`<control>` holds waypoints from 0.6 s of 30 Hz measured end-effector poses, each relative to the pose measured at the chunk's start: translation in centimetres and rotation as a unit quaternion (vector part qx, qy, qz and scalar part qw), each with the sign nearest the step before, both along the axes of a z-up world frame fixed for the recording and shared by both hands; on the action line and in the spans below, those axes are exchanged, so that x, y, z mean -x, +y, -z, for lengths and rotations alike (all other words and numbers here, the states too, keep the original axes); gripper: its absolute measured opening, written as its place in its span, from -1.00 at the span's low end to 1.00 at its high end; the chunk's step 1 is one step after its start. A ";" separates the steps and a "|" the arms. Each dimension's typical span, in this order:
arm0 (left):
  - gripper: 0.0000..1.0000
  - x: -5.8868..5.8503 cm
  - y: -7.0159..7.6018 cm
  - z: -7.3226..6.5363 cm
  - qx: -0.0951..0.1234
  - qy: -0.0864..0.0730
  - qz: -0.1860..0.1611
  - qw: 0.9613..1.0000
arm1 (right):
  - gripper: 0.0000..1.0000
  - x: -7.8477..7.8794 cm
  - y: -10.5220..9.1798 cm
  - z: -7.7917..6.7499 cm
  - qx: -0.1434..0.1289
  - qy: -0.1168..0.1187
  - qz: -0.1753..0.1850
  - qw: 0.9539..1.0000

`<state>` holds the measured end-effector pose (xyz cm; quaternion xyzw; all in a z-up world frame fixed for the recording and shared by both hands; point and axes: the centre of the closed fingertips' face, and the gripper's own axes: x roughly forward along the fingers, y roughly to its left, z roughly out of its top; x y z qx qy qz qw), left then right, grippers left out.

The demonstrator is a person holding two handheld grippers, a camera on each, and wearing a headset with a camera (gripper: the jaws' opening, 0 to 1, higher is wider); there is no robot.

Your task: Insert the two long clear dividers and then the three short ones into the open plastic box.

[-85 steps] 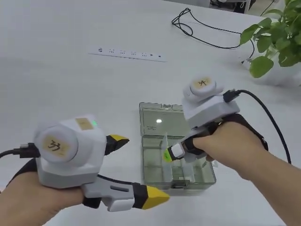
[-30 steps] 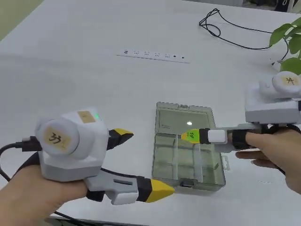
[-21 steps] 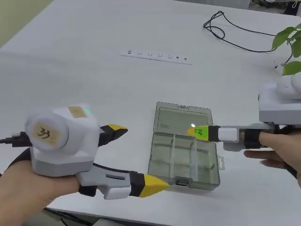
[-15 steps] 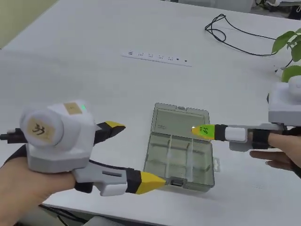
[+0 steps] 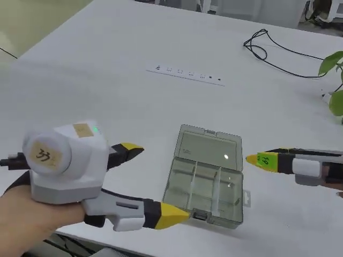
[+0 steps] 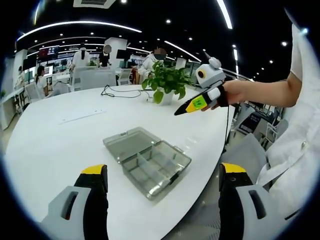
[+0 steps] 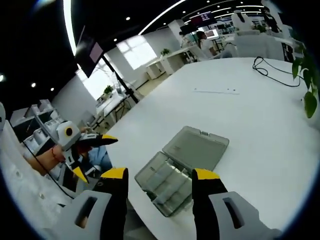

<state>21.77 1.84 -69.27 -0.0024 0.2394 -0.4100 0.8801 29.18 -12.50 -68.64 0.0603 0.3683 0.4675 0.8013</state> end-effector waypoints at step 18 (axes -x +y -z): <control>1.00 -0.3 0.3 0.5 0.010 0.003 0.006 1.000 | 0.35 1.6 -4.1 4.1 0.155 -0.080 -0.168 0.970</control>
